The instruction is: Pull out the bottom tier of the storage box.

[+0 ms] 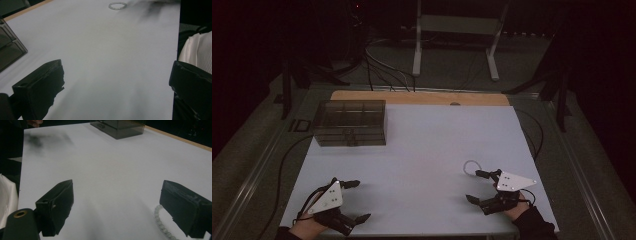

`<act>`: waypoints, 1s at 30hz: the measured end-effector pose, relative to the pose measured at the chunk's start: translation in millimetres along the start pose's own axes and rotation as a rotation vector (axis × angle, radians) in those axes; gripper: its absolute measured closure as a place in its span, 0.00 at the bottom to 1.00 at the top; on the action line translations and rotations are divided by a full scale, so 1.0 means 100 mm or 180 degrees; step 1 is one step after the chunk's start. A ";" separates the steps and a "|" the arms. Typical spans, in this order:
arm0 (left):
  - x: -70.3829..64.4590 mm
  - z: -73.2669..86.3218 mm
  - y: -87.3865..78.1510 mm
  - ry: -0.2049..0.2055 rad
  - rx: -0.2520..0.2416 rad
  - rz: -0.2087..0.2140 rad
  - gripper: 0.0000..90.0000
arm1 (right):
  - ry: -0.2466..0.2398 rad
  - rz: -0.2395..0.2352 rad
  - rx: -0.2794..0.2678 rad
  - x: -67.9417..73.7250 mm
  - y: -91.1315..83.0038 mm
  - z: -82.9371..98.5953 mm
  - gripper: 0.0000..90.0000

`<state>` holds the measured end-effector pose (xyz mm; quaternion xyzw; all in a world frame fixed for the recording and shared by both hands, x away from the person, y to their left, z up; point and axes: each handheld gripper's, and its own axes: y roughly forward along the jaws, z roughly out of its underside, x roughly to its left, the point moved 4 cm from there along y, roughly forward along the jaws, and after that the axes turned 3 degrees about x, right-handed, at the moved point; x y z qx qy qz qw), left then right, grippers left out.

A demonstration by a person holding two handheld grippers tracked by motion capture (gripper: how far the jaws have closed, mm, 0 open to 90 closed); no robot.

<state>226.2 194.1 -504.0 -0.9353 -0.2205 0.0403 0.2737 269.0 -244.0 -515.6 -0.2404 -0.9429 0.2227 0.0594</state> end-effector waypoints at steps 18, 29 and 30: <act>0.06 -0.21 -0.06 0.0096 0.0020 0.0044 0.00 | -0.0035 0.0050 -0.0043 0.02 -0.01 -0.04 0.14; 0.15 -0.33 -0.10 0.0210 0.0084 -0.0083 0.00 | -0.0034 0.0054 -0.0075 0.02 -0.01 -0.05 0.14; 0.16 -0.33 -0.10 0.0217 0.0090 -0.0091 0.00 | -0.0037 0.0057 -0.0079 0.02 -0.01 -0.05 0.14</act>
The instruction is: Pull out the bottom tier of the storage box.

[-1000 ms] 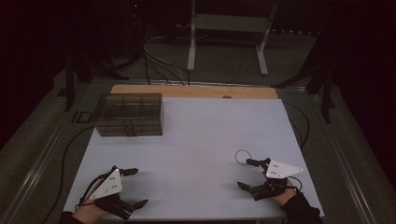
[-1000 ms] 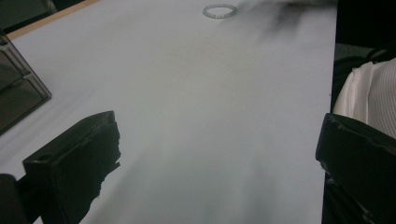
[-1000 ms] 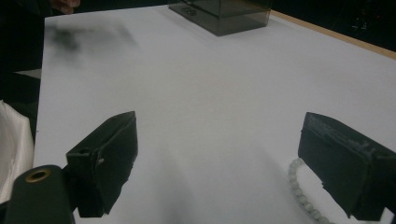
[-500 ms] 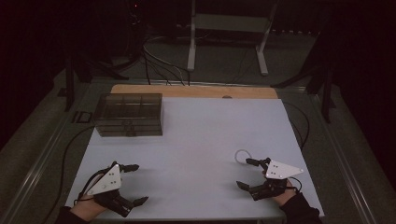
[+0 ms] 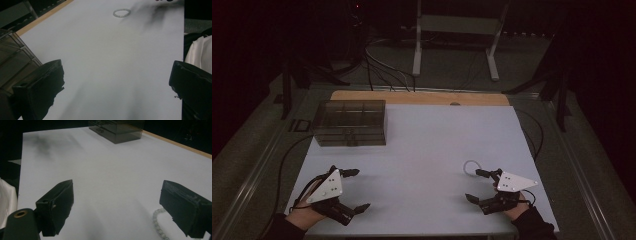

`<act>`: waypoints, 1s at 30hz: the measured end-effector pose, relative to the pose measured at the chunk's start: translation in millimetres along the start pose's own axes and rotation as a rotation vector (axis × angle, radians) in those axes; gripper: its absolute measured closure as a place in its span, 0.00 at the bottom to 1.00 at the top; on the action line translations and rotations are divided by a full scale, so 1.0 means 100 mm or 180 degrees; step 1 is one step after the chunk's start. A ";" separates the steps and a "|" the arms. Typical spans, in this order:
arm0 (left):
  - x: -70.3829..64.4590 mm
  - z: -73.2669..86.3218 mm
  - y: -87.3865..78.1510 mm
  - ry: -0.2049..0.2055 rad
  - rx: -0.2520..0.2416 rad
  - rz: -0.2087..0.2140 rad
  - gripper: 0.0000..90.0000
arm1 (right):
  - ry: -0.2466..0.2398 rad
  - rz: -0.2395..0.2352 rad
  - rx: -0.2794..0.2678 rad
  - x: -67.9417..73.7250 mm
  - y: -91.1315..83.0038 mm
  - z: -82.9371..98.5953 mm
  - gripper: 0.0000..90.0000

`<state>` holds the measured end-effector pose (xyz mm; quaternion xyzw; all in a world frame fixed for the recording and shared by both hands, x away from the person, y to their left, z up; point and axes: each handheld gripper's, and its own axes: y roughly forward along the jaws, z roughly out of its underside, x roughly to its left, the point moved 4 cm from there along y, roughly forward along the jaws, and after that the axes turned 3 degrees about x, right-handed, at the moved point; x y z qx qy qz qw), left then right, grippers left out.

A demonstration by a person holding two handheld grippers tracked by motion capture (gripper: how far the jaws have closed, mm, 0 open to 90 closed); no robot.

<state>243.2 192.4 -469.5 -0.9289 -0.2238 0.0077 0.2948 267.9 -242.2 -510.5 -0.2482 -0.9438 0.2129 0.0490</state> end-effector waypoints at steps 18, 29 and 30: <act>0.36 -0.18 -0.11 0.0249 0.0148 -0.0583 0.00 | 0.0022 -0.0014 -0.0010 0.01 0.00 -0.01 0.14; 0.53 -0.18 -0.02 0.0398 0.0329 -0.0808 0.00 | 0.0030 -0.0011 -0.0027 0.01 -0.01 -0.02 0.14; 0.53 -0.18 -0.02 0.0398 0.0329 -0.0808 0.00 | 0.0033 -0.0012 -0.0025 0.01 -0.01 -0.02 0.14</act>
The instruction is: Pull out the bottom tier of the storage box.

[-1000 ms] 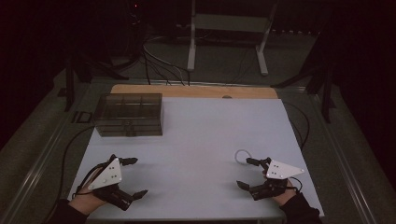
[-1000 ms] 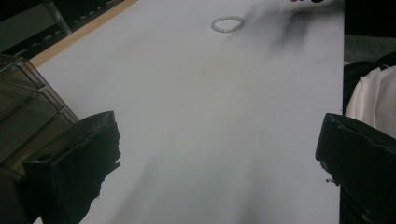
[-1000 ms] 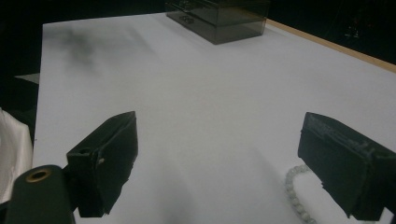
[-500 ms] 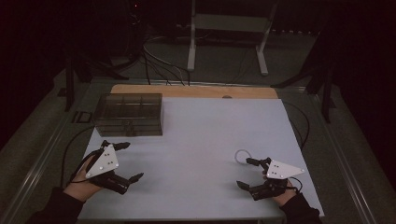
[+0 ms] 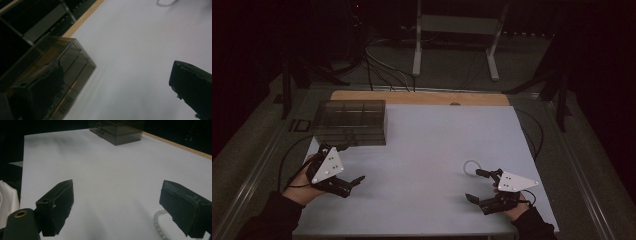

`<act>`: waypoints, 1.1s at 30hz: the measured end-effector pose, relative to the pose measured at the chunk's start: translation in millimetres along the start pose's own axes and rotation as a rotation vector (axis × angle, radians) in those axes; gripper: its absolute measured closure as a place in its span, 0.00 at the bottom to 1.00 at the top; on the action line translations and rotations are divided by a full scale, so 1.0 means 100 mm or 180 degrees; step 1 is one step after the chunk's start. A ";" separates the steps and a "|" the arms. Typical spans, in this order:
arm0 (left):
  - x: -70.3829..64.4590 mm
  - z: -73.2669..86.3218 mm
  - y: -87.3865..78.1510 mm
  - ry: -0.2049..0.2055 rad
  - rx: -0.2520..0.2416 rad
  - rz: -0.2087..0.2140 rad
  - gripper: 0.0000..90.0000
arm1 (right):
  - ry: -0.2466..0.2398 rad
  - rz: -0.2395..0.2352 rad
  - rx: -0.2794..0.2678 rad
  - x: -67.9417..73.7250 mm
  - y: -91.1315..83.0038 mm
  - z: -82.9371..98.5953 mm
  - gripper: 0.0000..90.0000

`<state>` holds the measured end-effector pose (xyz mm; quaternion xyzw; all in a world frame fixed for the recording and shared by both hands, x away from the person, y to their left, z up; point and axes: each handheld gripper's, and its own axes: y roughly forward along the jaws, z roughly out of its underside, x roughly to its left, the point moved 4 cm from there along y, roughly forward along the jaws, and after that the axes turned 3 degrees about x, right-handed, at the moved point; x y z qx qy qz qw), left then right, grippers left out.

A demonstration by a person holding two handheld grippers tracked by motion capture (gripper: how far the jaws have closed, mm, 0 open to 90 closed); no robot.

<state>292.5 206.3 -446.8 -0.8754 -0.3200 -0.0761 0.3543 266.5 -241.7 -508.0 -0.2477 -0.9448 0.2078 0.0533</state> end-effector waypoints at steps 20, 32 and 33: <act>0.18 0.28 0.31 0.0451 0.0453 -0.0424 0.00 | 0.0020 0.0012 0.0004 0.00 0.00 0.00 0.14; 0.21 0.37 0.49 0.0769 0.0695 -0.0653 0.05 | 0.0033 0.0002 0.0005 0.00 0.01 0.00 0.14; 0.21 0.38 0.50 0.0823 0.0734 -0.0684 0.05 | 0.0033 0.0002 0.0005 0.00 0.01 0.00 0.14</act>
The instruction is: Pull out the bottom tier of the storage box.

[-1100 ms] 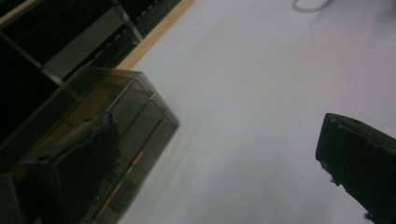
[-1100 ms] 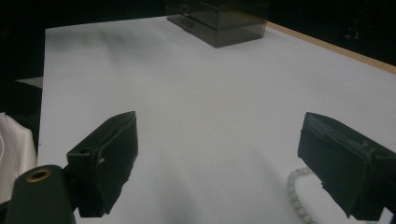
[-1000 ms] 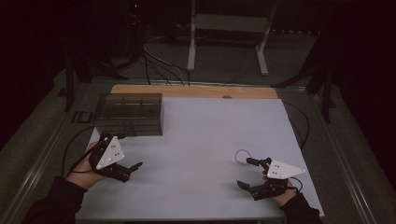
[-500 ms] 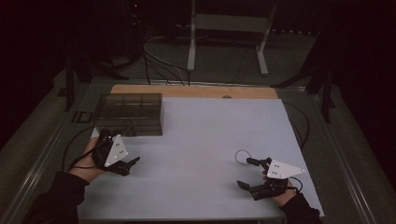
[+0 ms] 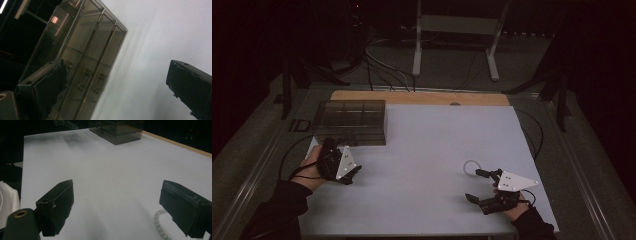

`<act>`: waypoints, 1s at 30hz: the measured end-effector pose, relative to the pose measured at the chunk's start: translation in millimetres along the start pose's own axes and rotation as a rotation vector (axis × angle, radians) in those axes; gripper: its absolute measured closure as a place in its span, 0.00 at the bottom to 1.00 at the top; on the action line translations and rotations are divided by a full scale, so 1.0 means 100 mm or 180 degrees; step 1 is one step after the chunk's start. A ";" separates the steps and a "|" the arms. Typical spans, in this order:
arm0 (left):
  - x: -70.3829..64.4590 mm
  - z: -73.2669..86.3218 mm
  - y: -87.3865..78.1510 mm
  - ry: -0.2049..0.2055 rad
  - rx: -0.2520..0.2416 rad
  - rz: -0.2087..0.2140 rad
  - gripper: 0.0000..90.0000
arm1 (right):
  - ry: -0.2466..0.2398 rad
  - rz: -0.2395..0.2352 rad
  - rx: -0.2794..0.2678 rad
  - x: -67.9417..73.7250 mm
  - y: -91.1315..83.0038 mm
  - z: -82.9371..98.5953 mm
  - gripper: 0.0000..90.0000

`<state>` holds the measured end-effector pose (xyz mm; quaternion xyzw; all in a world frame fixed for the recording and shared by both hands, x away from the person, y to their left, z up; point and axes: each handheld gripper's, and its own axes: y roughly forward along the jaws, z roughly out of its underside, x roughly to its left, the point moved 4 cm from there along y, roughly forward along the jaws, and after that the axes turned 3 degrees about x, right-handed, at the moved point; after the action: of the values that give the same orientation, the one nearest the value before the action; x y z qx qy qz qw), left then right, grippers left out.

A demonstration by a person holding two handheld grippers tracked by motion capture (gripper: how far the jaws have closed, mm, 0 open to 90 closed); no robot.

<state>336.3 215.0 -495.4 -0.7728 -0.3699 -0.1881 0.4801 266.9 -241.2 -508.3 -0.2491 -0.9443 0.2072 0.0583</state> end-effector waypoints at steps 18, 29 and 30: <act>-0.05 0.05 0.23 0.0581 0.0491 -0.0465 0.34 | 0.0003 -0.0039 0.0018 0.01 0.01 0.00 0.14; -0.14 0.12 0.43 0.1036 0.0822 -0.0749 0.40 | 0.0004 -0.0051 0.0004 0.01 0.00 0.00 0.14; -0.14 0.12 0.43 0.1036 0.0822 -0.0749 0.40 | 0.0004 -0.0051 0.0004 0.01 0.00 0.00 0.14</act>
<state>358.2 208.8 -536.1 -0.6161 -0.3962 -0.3160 0.6030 265.9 -240.3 -508.5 -0.2416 -0.9461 0.2071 0.0608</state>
